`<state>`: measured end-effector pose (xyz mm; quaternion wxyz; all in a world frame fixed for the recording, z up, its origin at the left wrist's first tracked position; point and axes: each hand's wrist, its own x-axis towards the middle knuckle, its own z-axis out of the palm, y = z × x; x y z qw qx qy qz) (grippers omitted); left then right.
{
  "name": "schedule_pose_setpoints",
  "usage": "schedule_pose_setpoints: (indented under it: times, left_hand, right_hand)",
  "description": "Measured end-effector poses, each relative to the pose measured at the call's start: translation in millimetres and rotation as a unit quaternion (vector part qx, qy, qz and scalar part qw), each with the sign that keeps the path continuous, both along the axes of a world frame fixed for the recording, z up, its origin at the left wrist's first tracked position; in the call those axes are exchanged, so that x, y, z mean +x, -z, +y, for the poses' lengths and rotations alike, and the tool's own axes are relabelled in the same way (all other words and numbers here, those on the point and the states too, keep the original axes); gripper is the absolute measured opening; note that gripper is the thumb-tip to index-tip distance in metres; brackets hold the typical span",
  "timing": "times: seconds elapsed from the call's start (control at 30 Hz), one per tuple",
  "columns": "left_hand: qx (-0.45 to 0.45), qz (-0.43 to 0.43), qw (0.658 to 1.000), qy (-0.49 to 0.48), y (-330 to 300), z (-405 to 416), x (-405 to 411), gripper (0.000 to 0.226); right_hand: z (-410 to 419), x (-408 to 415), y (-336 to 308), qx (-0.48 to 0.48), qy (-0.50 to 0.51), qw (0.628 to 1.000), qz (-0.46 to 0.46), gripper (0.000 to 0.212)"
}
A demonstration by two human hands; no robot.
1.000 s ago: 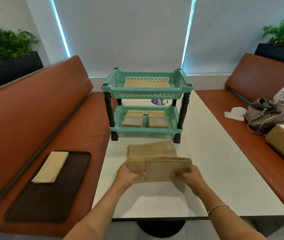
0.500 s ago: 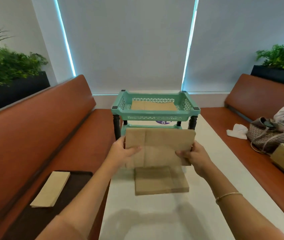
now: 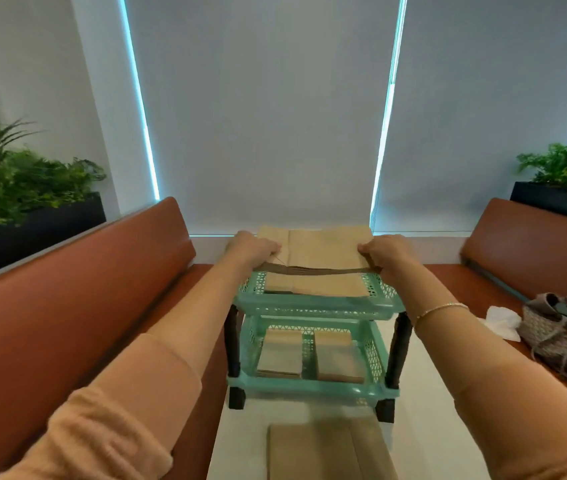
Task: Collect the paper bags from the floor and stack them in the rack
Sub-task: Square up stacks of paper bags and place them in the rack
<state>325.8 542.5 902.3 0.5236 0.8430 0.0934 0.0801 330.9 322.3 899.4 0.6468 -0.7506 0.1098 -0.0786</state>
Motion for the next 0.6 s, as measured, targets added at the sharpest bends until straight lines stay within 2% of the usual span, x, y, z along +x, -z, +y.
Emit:
schedule_pose_setpoints:
  times: [0.07,0.1,0.2,0.4,0.53,0.6]
  left_hand:
    - [0.026,0.029,0.999,0.0,1,-3,21,0.052]
    - [0.034,0.044,0.998,0.007,4,-6,30,0.045]
    - [0.04,0.078,0.996,0.02,13,-14,49,0.018]
    - [0.148,0.119,0.982,0.019,28,-26,61,0.035]
    - [0.201,0.145,0.968,0.028,37,-31,63,0.05]
    - [0.223,0.149,0.963,0.026,40,-31,62,0.05]
  right_hand:
    - [0,24,-4,-0.052,0.018,0.998,0.019,0.005]
    - [0,36,-2,-0.085,0.033,0.996,0.025,0.003]
    - [1,63,10,-0.162,0.062,0.984,0.042,0.019]
    - [0,79,32,-0.266,0.044,0.958,0.093,0.018]
    - [-2,77,37,-0.328,0.016,0.938,0.114,0.031]
    - [-1,75,37,-0.355,-0.011,0.924,0.139,0.025]
